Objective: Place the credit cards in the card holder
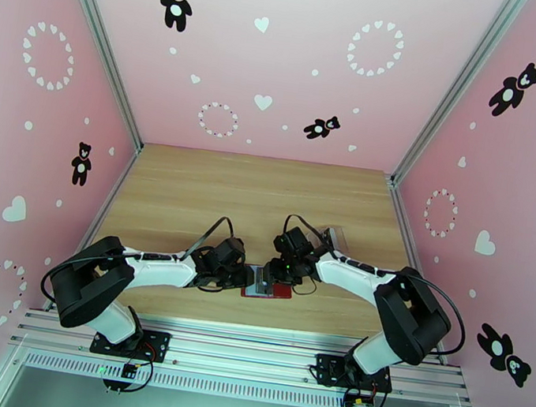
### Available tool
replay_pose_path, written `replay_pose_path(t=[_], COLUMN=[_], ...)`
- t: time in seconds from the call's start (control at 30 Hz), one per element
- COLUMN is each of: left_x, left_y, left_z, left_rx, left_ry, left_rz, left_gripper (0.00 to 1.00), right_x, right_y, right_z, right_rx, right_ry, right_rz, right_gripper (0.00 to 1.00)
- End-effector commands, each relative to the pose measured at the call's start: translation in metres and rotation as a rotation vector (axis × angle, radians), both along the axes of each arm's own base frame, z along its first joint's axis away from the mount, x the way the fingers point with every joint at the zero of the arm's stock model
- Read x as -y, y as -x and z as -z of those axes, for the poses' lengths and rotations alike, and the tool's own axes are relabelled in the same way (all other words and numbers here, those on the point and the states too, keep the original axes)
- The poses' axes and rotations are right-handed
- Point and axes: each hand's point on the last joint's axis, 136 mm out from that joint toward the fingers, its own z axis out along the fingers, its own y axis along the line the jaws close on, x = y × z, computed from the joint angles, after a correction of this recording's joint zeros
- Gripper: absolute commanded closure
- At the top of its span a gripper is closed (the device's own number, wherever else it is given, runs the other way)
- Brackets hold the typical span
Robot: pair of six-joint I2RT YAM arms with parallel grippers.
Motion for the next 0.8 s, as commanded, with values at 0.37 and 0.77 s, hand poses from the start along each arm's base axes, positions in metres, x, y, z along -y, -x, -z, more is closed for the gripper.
replay_pose_path(t=[0.37,0.77], left_x=[0.001,0.002], left_y=[0.007,0.009], left_z=[0.011,0.01], left_rx=[-0.02,-0.019], left_ry=[-0.036,-0.031], left_rz=[0.029,0.035], left_gripper=[0.6,0.6], right_x=[-0.018,-0.051], right_y=[0.005,0.014], right_z=[0.0,-0.005], right_rx=[-0.046,-0.09], right_ry=[-0.072,-0.194], right_rz=[-0.017,0.005], right_gripper=[0.57,0.61])
